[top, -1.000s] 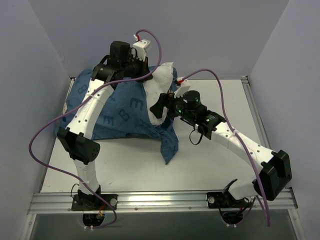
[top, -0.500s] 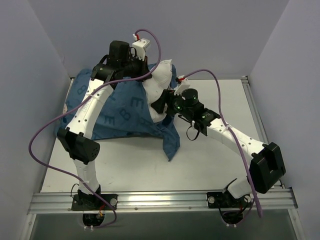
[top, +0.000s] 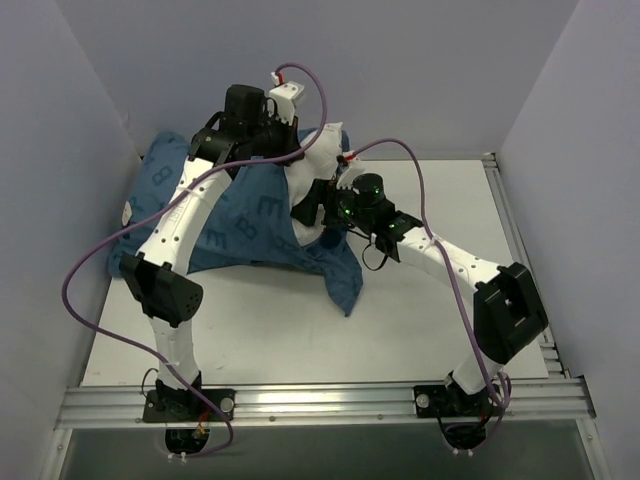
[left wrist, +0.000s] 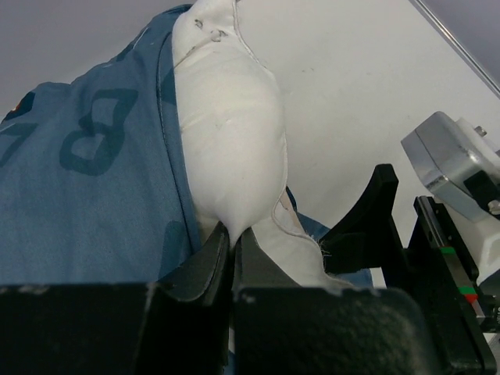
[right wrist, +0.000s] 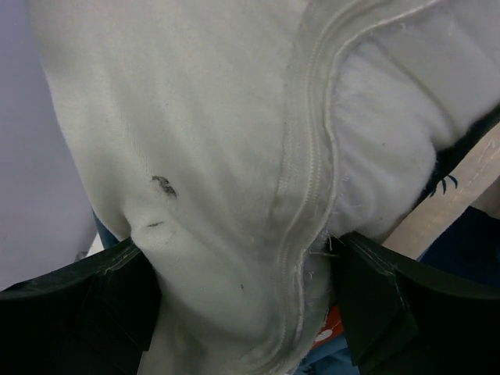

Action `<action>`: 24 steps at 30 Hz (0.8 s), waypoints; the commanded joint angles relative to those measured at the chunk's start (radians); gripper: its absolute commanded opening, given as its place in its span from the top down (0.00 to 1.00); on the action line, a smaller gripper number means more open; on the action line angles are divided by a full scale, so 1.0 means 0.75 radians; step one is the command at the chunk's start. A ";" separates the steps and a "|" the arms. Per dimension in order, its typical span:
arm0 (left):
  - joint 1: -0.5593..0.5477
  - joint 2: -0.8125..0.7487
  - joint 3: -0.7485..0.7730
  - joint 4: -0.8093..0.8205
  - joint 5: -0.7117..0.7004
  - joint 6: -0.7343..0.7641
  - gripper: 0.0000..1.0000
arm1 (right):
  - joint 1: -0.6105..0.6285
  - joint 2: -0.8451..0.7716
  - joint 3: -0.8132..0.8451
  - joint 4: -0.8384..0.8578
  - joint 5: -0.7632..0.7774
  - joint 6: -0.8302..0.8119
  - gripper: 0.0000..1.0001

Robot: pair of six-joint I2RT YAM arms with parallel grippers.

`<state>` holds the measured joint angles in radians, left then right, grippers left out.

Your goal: Remove the pillowcase from the pillow

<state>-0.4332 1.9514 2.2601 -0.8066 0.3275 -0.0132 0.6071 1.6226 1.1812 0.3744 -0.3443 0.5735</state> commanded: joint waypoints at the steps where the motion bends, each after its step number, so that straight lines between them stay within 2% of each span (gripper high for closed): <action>1: -0.050 -0.031 0.118 0.141 0.111 -0.019 0.98 | 0.021 0.031 0.065 0.120 -0.056 -0.006 0.23; 2: -0.048 -0.031 0.116 0.141 0.111 -0.019 0.98 | 0.017 0.033 0.063 0.125 -0.066 -0.006 0.31; 3: -0.048 -0.029 0.114 0.139 0.111 -0.015 0.98 | 0.019 0.039 0.061 0.125 -0.069 -0.004 0.51; 5: -0.046 -0.027 0.102 0.129 0.118 -0.003 0.98 | 0.019 0.043 0.057 0.137 -0.071 -0.004 0.74; 6: -0.046 -0.029 0.096 0.124 0.126 0.015 0.98 | 0.015 0.043 0.053 0.137 -0.073 -0.002 1.00; 7: -0.044 -0.025 0.089 0.114 0.134 0.016 0.87 | 0.013 0.043 0.049 0.143 -0.073 0.006 1.00; 9: -0.030 -0.023 0.069 0.061 0.211 0.103 0.49 | -0.001 0.039 0.010 0.172 -0.083 0.029 1.00; 10: -0.020 -0.025 0.065 0.039 0.248 0.134 0.33 | -0.010 0.037 -0.010 0.208 -0.093 0.045 1.00; 11: 0.001 -0.027 0.061 -0.020 0.279 0.162 0.02 | -0.018 0.035 -0.033 0.229 -0.095 0.076 1.00; 12: 0.011 -0.031 0.047 -0.055 0.318 0.238 0.06 | -0.026 0.031 -0.053 0.245 -0.095 0.090 1.00; 14: 0.029 -0.051 0.020 -0.169 0.310 0.338 0.06 | -0.040 0.029 -0.116 0.298 -0.089 0.129 1.00; 17: 0.036 -0.127 -0.162 -0.223 0.165 0.581 0.06 | -0.043 0.045 -0.178 0.380 -0.097 0.188 1.00; 18: 0.019 -0.153 -0.302 -0.213 0.080 0.610 0.06 | -0.043 0.056 -0.188 0.396 -0.101 0.203 1.00; 20: -0.011 -0.225 -0.423 -0.162 0.005 0.649 0.06 | -0.036 0.080 -0.215 0.439 -0.101 0.227 1.00; 24: -0.093 -0.264 -0.559 -0.062 -0.123 0.590 0.06 | -0.026 0.111 -0.233 0.482 -0.108 0.278 1.00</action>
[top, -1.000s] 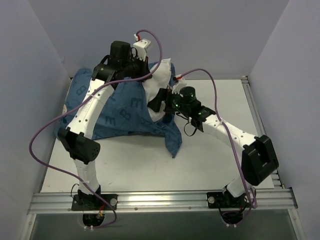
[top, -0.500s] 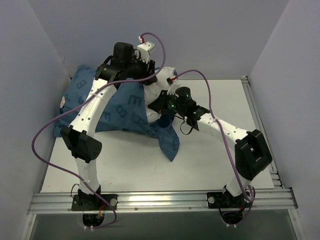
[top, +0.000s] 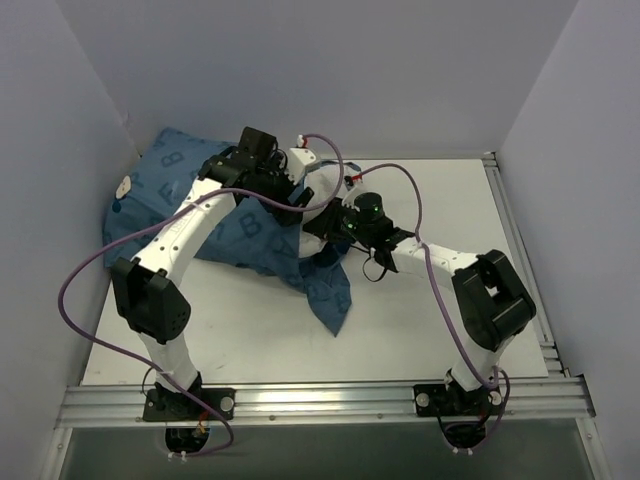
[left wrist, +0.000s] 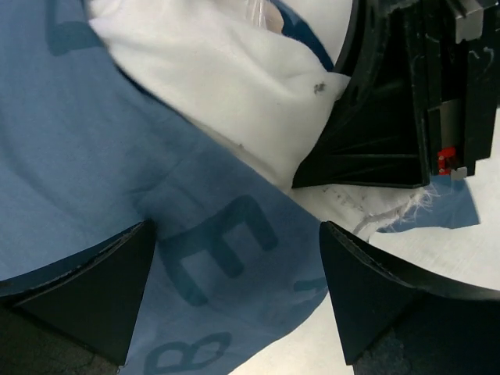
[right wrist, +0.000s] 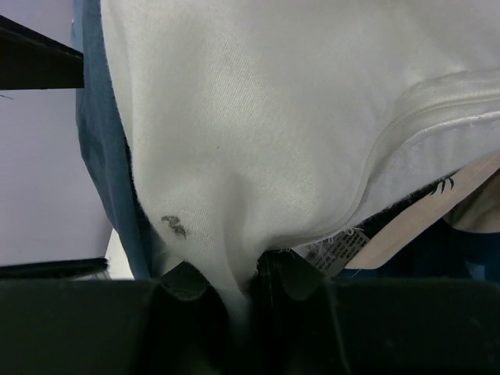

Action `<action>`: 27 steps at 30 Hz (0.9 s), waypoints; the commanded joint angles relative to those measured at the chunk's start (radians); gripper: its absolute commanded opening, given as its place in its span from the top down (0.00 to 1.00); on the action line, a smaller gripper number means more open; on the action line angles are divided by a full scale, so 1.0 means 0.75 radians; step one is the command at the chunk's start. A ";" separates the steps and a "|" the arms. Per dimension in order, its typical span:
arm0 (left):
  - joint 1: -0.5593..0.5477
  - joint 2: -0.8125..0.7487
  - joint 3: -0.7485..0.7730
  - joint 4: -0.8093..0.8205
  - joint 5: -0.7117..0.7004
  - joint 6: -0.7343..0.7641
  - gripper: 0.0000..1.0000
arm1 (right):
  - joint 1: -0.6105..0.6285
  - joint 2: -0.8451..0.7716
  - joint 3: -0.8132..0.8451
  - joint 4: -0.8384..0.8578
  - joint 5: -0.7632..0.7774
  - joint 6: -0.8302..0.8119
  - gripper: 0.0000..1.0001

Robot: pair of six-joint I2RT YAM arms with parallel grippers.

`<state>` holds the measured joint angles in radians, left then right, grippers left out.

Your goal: Remove the pillowcase from the pillow

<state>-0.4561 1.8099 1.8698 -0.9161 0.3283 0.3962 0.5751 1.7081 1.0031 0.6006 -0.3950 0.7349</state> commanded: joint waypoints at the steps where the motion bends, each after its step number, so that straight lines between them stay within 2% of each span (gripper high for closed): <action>1: -0.081 -0.063 -0.051 0.129 -0.214 0.020 0.06 | 0.023 0.001 0.002 0.181 -0.038 0.063 1.00; 5: -0.079 -0.041 -0.075 0.229 -0.374 -0.100 0.06 | 0.035 -0.013 -0.002 0.175 -0.021 0.061 1.00; 8: -0.079 -0.041 -0.110 0.252 -0.350 -0.115 0.02 | 0.033 -0.023 -0.010 0.167 -0.017 0.061 1.00; 9: -0.083 -0.037 -0.116 0.248 -0.344 -0.115 0.12 | 0.035 -0.023 -0.014 0.169 -0.019 0.061 1.00; 10: -0.079 -0.037 -0.120 0.238 -0.342 -0.117 0.34 | 0.031 -0.026 -0.016 0.169 -0.025 0.065 1.00; 11: -0.073 -0.043 -0.137 0.238 -0.340 -0.119 0.44 | 0.029 -0.034 -0.020 0.169 -0.028 0.067 1.00; 13: -0.059 -0.063 -0.157 0.230 -0.325 -0.107 0.60 | 0.002 -0.050 -0.037 0.175 -0.036 0.075 1.00; 14: -0.045 -0.071 -0.165 0.225 -0.319 -0.097 0.71 | -0.004 -0.072 -0.043 0.175 -0.038 0.075 1.00; 16: -0.030 -0.098 -0.182 0.207 -0.307 -0.097 0.82 | -0.026 -0.089 -0.045 0.152 -0.032 0.065 1.00; 17: -0.014 -0.106 -0.188 0.205 -0.299 -0.095 0.95 | -0.034 -0.107 -0.047 0.142 -0.038 0.055 1.00; 22: 0.070 -0.135 -0.235 0.215 -0.362 -0.091 0.98 | -0.077 -0.193 -0.073 0.148 -0.101 0.073 1.00; 25: 0.127 -0.161 -0.320 0.229 -0.370 -0.044 0.98 | -0.137 -0.324 -0.116 0.154 -0.122 0.126 1.00; 27: 0.144 -0.210 -0.366 0.232 -0.330 -0.017 0.94 | -0.233 -0.412 -0.153 0.142 -0.164 0.149 1.00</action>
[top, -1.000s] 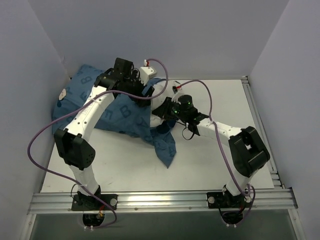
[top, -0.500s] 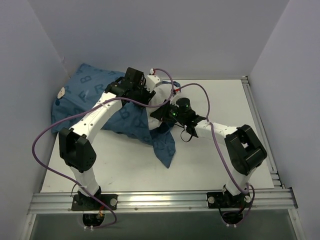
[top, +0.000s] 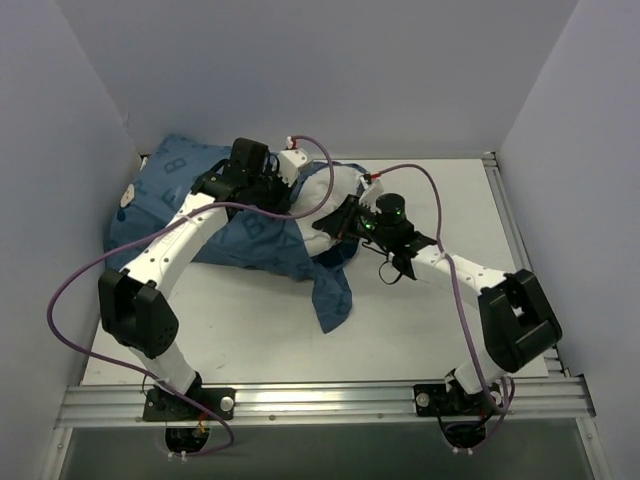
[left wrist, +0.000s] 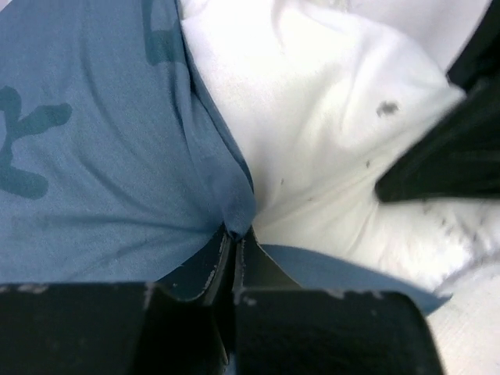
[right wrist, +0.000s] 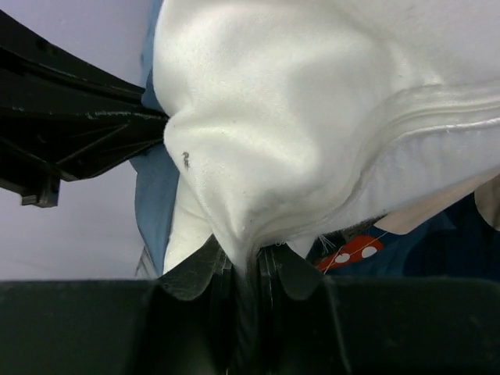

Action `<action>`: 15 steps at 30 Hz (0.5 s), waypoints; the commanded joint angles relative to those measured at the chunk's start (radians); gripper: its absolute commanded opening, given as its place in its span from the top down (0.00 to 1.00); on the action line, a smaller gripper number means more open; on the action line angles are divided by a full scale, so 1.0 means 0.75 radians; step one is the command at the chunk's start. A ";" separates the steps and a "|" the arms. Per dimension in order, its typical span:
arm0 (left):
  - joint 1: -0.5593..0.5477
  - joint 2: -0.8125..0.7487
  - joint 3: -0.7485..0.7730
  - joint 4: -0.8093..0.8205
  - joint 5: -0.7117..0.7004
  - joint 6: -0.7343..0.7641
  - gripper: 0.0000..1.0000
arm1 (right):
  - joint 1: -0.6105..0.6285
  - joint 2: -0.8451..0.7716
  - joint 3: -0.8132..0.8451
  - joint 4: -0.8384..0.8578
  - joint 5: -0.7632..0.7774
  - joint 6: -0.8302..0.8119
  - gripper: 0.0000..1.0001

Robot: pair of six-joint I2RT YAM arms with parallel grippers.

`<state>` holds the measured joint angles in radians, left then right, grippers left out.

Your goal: Remove the pillowcase from the pillow

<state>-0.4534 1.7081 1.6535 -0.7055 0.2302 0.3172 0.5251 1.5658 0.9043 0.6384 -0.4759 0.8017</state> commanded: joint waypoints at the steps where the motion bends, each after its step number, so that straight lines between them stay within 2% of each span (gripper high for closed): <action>1: 0.158 -0.089 -0.094 -0.057 -0.166 0.094 0.90 | -0.199 -0.247 -0.030 0.075 -0.069 0.054 1.00; 2: 0.167 -0.107 -0.116 -0.065 -0.087 0.107 0.88 | -0.225 -0.277 -0.036 0.057 -0.079 0.038 1.00; 5: 0.185 -0.156 -0.129 -0.082 -0.013 0.113 0.85 | -0.289 -0.300 -0.028 -0.057 -0.102 -0.032 1.00; 6: 0.191 -0.169 -0.125 -0.084 -0.008 0.109 0.87 | -0.293 -0.304 -0.024 -0.092 -0.108 -0.042 1.00; 8: 0.218 -0.171 -0.100 -0.100 0.010 0.103 0.97 | -0.291 -0.318 -0.021 -0.117 -0.112 -0.067 1.00; 9: 0.230 -0.171 -0.092 -0.104 0.012 0.101 0.98 | -0.295 -0.325 -0.019 -0.139 -0.112 -0.073 1.00; 15: 0.267 -0.136 -0.141 -0.113 -0.151 0.213 0.98 | -0.297 -0.429 0.040 -0.244 -0.096 -0.103 1.00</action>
<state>-0.2893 1.6009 1.5799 -0.7143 0.2703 0.3878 0.3229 1.3453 0.8570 0.4400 -0.5674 0.7540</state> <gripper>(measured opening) 0.034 0.124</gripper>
